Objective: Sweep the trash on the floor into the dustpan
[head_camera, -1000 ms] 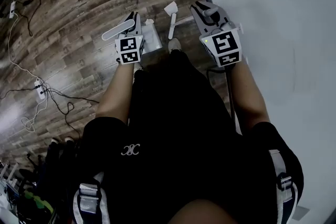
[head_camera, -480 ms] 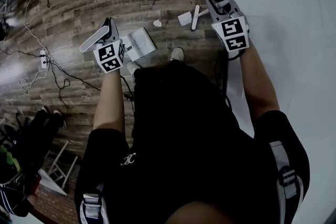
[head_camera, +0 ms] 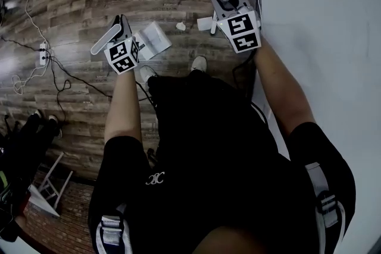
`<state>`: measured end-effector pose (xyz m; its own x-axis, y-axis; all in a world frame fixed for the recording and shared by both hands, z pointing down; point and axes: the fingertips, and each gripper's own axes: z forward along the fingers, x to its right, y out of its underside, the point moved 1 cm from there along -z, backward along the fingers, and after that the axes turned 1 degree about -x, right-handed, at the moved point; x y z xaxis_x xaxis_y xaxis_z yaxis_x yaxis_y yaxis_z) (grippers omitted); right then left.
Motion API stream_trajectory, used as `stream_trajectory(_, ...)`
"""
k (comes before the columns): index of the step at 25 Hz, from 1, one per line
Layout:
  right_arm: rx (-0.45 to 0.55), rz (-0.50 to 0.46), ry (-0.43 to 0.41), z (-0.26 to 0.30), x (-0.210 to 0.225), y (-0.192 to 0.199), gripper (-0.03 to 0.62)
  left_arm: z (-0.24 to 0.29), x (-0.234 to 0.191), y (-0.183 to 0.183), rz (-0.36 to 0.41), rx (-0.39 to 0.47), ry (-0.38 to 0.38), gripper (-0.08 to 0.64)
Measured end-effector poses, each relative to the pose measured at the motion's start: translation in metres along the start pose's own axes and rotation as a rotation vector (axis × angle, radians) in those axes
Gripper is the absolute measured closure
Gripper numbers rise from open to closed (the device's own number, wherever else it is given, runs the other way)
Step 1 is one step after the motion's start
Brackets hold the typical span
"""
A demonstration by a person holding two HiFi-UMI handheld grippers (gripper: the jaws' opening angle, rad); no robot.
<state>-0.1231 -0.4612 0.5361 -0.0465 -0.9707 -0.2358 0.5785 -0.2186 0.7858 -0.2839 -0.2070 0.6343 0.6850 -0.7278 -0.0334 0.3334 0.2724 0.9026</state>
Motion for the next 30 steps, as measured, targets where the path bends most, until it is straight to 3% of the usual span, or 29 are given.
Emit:
stream_trajectory(9, 0.084, -0.092, -0.308, 0.044, -0.143, -0.094, 0.531, -0.022, -0.027, 0.009, -0.041, 0.029, 0.030, 0.520)
stream_trajectory(16, 0.121, -0.101, -0.365, 0.042, -0.211, -0.127, 0.531, -0.037, -0.052, 0.022, -0.064, 0.020, 0.050, 0.520)
stream_trajectory(25, 0.212, 0.008, -0.271, -0.014, -0.156, -0.177, 0.529, -0.043, -0.061, -0.023, 0.051, 0.028, 0.062, 0.520)
stream_trajectory(30, 0.256, 0.069, -0.194, -0.042, -0.121, -0.196, 0.531, -0.062, -0.053, -0.077, 0.059, 0.022, 0.066, 0.520)
